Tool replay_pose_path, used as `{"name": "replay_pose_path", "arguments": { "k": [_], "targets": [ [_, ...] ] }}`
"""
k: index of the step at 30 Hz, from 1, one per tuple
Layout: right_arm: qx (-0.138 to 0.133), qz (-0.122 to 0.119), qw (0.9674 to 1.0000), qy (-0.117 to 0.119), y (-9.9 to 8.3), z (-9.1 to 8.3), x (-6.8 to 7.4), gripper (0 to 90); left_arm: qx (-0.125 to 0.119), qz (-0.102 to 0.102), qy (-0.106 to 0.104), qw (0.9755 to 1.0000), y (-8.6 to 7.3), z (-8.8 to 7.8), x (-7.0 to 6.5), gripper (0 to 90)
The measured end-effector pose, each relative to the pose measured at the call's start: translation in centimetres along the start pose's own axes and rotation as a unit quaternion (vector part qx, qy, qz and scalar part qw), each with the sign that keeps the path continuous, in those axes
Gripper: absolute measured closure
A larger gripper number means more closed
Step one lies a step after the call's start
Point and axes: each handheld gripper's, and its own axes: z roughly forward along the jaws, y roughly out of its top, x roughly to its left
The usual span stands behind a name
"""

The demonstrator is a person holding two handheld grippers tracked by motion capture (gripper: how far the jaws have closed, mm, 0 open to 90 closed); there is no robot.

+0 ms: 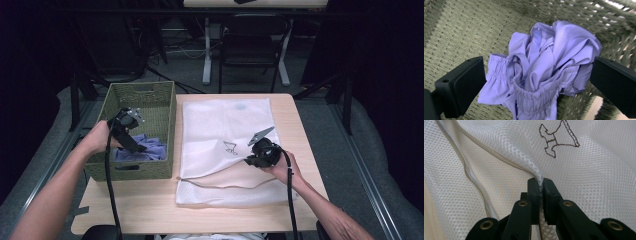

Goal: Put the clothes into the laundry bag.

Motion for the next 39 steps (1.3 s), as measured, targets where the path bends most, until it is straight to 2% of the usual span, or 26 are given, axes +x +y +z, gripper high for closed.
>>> {"name": "replay_pose_path", "arguments": {
  "k": [5,8,16,23,27,32,39],
  "targets": [
    [0.002,0.002,1.0,0.0,0.0,0.0,0.0,85.8,0.014,0.009,-0.002,0.9999,0.1,1.0,0.3,0.0],
    [0.001,0.001,1.0,-0.001,0.0,0.0,0.0,85.7,0.031,0.016,-0.004,0.9994,0.0,2.0,0.3,0.0],
    [0.002,0.0,1.0,-0.001,0.0,0.0,0.1,85.8,0.049,0.01,-0.017,0.9986,-0.4,4.1,0.4,0.1],
    [0.002,0.002,1.0,0.0,0.0,0.1,0.0,85.8,0.075,0.01,-0.025,0.9968,0.1,5.7,0.7,1.0],
    [0.003,0.003,1.0,0.0,0.0,0.1,0.0,85.8,0.086,0.01,-0.028,0.9959,0.3,6.3,0.8,5.8],
    [0.004,0.002,1.0,0.001,0.0,0.1,0.0,85.8,0.102,0.012,-0.042,0.9938,0.5,7.2,1.1,10.2],
    [0.004,0.001,1.0,0.0,0.0,0.1,0.0,85.8,0.118,0.008,-0.046,0.9919,0.5,8.0,1.2,18.1]
  ]
}}
